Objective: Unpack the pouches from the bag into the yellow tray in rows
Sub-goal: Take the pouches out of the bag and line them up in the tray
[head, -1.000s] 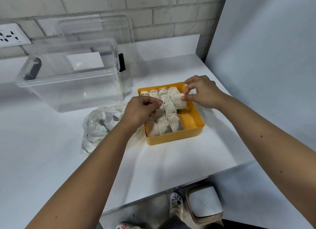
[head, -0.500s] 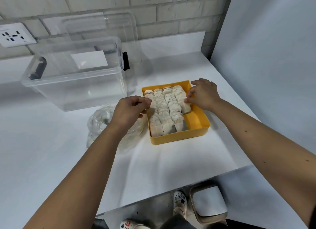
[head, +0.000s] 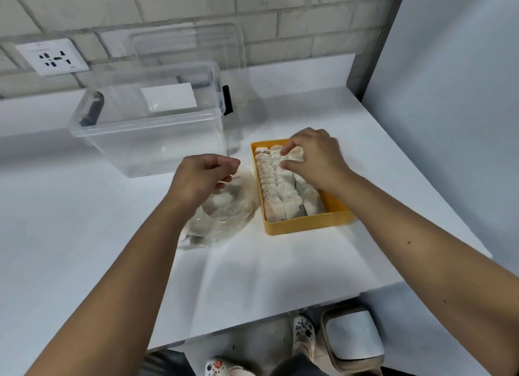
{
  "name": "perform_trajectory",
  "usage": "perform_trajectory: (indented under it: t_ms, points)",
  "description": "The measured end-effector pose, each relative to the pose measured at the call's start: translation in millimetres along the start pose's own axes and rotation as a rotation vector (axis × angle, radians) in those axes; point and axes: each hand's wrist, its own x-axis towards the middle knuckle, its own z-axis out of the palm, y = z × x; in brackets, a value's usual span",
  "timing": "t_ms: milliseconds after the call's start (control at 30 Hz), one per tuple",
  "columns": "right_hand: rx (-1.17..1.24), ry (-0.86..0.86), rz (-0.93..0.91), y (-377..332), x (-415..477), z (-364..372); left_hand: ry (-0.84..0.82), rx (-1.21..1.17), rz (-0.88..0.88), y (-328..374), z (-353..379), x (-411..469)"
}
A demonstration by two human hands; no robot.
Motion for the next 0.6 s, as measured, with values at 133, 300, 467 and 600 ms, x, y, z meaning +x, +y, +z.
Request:
perform_trajectory:
  t_ms: [133, 300, 467, 600]
  points:
    - [0.383, -0.159, -0.087, -58, -5, 24, 0.107, 0.060, 0.003, -11, -37, -2]
    - [0.333, -0.383, -0.136, -92, 4, 61, 0.153, 0.371, 0.039, -31, -46, -4]
    - [0.010, -0.602, -0.160, -94, 13, 83, 0.135, 0.533, 0.047, -44, -38, -2]
    - [-0.112, -0.554, -0.170, -89, 17, 85, 0.123, 0.721, 0.001, -48, -37, 0]
